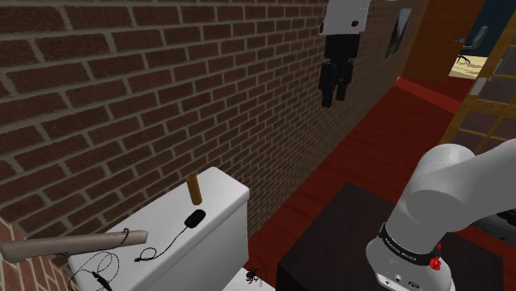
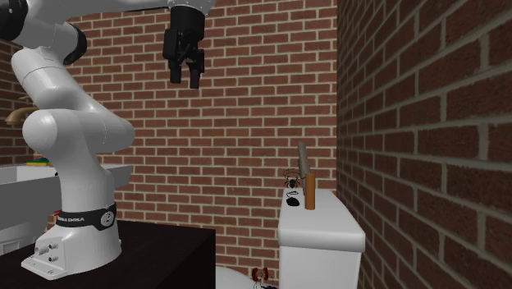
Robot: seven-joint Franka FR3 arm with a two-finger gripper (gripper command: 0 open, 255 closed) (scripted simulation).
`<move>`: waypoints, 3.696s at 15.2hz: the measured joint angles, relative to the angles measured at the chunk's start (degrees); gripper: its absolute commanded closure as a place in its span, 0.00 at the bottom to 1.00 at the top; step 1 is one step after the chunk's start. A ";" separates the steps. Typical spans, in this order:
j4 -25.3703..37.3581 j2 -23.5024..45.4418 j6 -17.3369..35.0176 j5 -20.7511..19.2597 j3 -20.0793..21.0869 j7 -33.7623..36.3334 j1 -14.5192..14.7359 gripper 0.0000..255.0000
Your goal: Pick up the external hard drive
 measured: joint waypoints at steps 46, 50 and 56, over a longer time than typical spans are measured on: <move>32.17 76.69 39.96 -5.39 30.65 92.46 8.42 0.00; 32.22 78.79 41.92 -6.11 30.04 92.72 9.03 0.00; 32.18 79.49 43.07 -6.40 29.84 92.67 9.20 1.00</move>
